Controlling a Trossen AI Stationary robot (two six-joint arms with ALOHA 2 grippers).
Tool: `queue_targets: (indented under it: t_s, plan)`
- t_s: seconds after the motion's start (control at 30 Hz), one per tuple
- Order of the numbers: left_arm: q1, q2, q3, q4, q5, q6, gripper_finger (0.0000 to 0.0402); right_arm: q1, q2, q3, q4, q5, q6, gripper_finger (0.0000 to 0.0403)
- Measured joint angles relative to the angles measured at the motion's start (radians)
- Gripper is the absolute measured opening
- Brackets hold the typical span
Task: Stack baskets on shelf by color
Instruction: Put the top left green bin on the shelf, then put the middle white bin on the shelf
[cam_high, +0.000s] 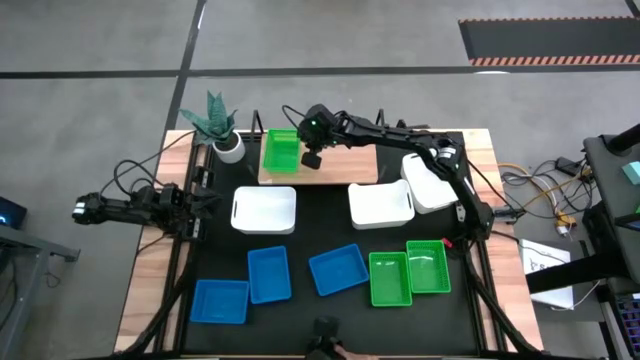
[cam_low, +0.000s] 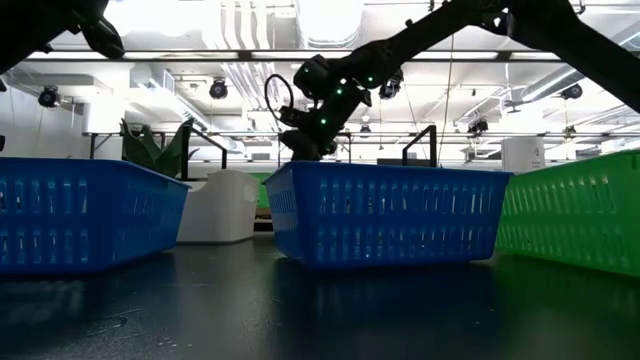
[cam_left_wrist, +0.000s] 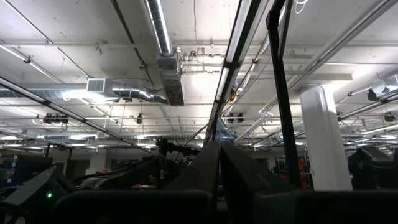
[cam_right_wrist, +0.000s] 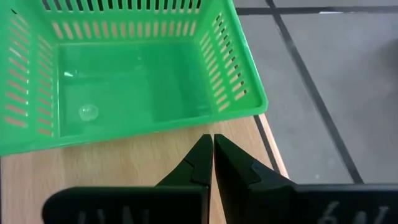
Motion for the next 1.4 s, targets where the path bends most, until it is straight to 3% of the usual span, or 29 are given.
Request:
queue_targets:
  t_s: [0.5, 0.73, 1.03, 1.4]
  plan:
    - [0.000, 0.000, 0.000, 0.000, 0.000, 0.000, 0.0000, 0.000, 0.024, 0.001, 0.081, -0.001, 0.003, 0.0008]
    - [0.000, -0.002, 0.000, 0.000, 0.000, 0.001, 0.0000, 0.021, -0.036, 0.001, -0.037, 0.000, 0.019, 0.0008]
    - [0.000, -0.002, 0.000, 0.002, -0.022, 0.026, 0.0000, 0.150, -0.163, 0.001, -0.233, -0.068, -0.028, 0.0008]
    - [0.000, 0.001, 0.000, 0.001, -0.025, 0.018, 0.0000, 0.358, -0.195, 0.001, -0.408, -0.080, -0.071, 0.0008]
